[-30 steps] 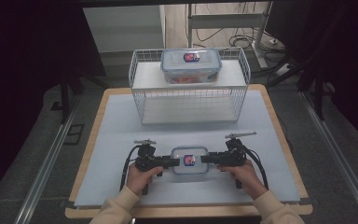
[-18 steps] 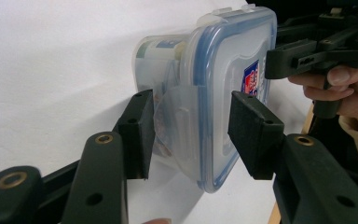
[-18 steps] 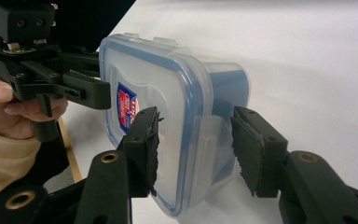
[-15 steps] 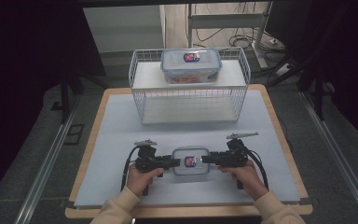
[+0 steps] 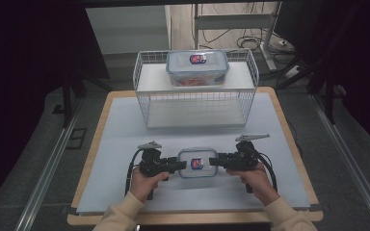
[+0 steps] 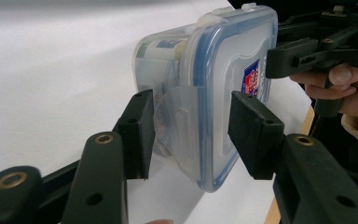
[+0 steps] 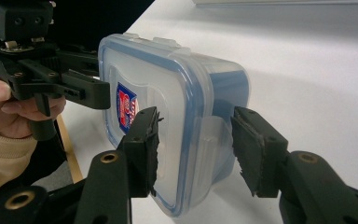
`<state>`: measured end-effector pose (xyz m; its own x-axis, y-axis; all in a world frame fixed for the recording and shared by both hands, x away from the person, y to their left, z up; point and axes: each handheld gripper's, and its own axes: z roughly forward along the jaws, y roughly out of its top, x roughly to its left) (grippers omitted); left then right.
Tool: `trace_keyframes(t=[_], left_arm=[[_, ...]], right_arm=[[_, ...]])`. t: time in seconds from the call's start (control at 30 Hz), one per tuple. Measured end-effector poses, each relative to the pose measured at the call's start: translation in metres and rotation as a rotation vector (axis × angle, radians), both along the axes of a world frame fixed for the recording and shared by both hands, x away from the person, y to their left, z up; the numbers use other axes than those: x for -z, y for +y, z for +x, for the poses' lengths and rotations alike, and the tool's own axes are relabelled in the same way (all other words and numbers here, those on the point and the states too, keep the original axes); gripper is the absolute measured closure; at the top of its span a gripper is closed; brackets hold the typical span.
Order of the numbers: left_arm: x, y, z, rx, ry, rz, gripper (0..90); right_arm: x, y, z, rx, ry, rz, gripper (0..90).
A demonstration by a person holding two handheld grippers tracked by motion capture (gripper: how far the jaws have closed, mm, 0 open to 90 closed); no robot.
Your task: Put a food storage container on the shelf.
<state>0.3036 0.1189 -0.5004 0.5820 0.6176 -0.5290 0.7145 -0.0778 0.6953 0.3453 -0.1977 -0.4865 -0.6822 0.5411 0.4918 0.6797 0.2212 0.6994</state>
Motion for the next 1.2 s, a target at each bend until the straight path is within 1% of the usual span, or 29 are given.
trace_keyframes(t=[0.2, 0.43, 0.6, 0.67, 0.8, 0.87, 0.97, 1.2], left_arm=[[-0.006, -0.001, 0.0, -0.007, -0.019, 0.003, 52.0], [-0.01, -0.003, 0.001, -0.006, -0.029, 0.002, 51.9], [-0.016, -0.006, 0.004, -0.002, -0.036, 0.001, 51.8], [-0.022, -0.006, 0.005, -0.001, -0.041, 0.005, 51.8], [-0.035, -0.006, 0.007, 0.001, -0.064, 0.012, 51.8], [-0.042, -0.005, 0.009, 0.001, -0.076, 0.01, 51.8], [-0.049, -0.004, 0.012, -0.001, -0.082, 0.007, 51.8], [-0.066, -0.002, 0.019, -0.001, -0.097, 0.011, 51.8]], right_arm=[[-0.004, -0.001, 0.0, 0.004, -0.014, 0.009, 51.7], [-0.01, -0.002, 0.001, 0.002, -0.037, -0.002, 51.7], [-0.017, -0.004, 0.001, 0.011, -0.048, -0.007, 51.5], [-0.021, -0.004, 0.001, 0.013, -0.054, -0.005, 51.6], [-0.031, -0.005, 0.003, 0.013, -0.068, 0.002, 51.5], [-0.039, -0.004, 0.004, 0.013, -0.08, 0.003, 51.5], [-0.049, -0.003, 0.006, 0.014, -0.098, -0.003, 51.6], [-0.065, 0.0, 0.013, 0.017, -0.116, -0.01, 51.3]])
